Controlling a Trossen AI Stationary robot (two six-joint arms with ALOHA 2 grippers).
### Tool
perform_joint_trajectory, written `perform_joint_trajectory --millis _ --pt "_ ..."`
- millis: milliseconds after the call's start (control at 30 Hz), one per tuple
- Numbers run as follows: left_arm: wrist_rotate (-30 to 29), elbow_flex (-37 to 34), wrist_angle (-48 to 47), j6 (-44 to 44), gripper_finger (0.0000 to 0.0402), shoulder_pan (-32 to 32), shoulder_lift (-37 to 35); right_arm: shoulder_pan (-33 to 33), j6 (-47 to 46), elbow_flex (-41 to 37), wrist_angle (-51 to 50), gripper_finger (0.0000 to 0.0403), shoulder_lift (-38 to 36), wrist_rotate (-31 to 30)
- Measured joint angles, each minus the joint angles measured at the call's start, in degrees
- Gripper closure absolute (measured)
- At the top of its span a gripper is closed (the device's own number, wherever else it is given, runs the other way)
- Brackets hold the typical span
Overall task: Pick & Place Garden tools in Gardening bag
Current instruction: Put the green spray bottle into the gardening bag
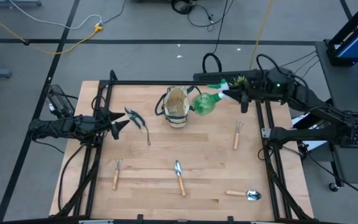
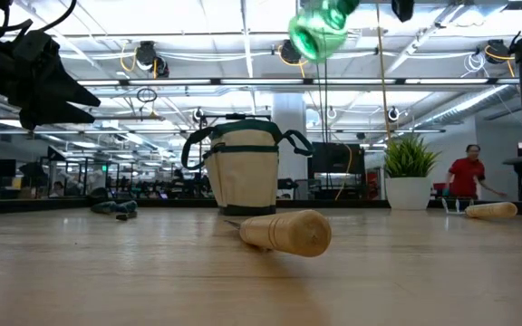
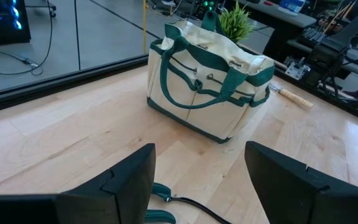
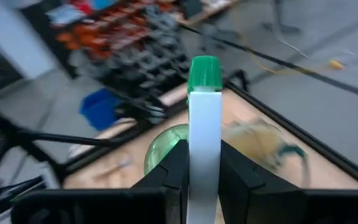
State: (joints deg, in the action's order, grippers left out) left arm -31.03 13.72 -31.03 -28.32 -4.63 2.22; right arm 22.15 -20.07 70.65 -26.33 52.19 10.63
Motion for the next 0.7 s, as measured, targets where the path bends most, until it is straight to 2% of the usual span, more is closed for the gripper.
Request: perform_joint_trajectory --millis 700 --pt "0.0 -0.01 0.0 0.0 0.0149 0.0 0.0 -0.02 27.16 0.0 25.05 0.0359 4.12 31.76"
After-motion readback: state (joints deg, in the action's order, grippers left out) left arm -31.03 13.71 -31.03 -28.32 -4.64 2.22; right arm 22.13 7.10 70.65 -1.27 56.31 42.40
